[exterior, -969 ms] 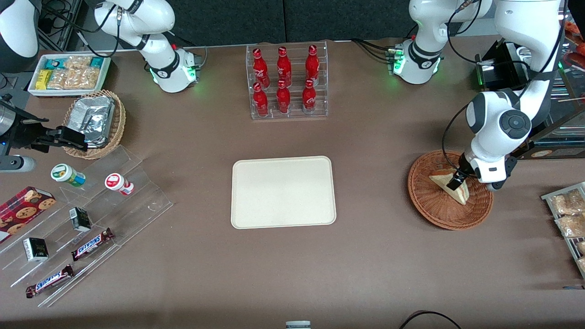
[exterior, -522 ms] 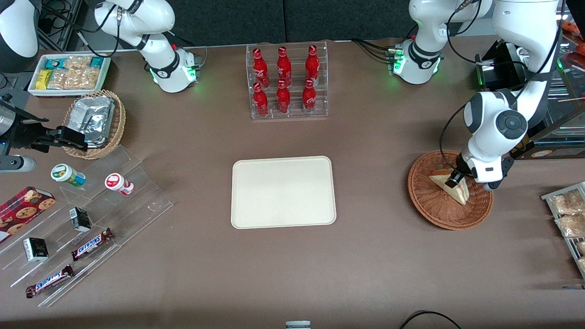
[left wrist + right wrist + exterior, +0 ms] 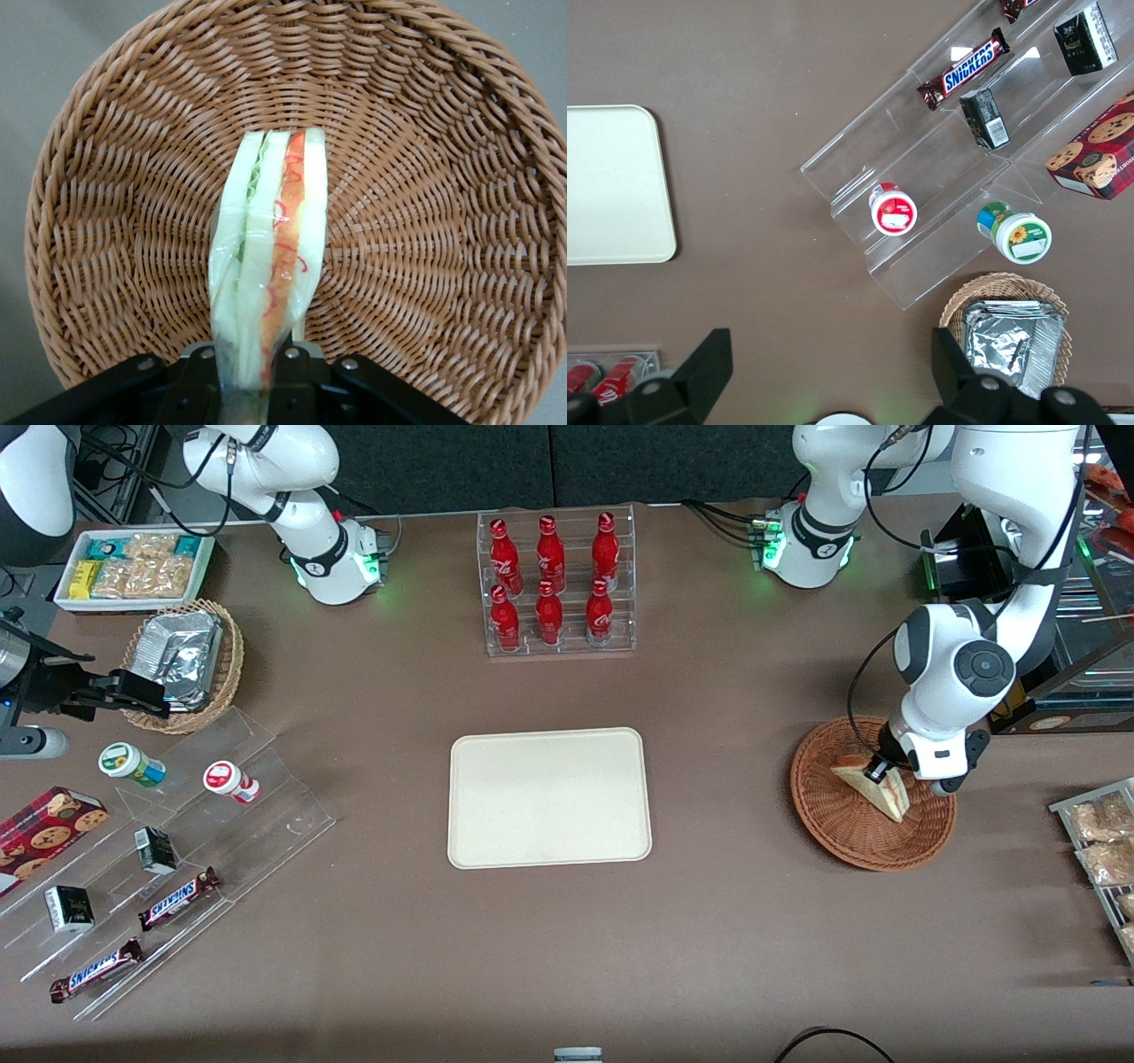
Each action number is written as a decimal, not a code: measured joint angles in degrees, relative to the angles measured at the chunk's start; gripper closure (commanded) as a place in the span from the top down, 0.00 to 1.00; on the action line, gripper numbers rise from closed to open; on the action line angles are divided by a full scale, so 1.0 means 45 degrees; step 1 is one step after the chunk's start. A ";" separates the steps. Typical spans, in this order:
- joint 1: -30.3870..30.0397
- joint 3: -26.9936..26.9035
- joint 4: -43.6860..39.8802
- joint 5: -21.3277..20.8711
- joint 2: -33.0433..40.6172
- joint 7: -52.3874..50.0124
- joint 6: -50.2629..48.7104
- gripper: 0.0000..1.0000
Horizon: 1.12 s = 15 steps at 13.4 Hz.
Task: Place sandwich from basket to tray
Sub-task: 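Lift the sandwich out of the basket with the left gripper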
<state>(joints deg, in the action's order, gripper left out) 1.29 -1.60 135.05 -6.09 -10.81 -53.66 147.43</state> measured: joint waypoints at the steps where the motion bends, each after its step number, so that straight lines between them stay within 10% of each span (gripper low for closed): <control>1: 0.0002 0.0003 -0.0128 0.0000 0.0046 0.0000 -0.0186 0.05; 8: 0.0382 0.1399 -0.3974 -0.0017 0.1116 0.0453 -0.7450 0.05; 15: 0.0492 0.4491 -0.6693 0.0650 0.0899 0.0413 -0.9139 0.05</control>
<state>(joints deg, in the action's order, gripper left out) 3.50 18.61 104.93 -3.16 -6.76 -51.80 106.30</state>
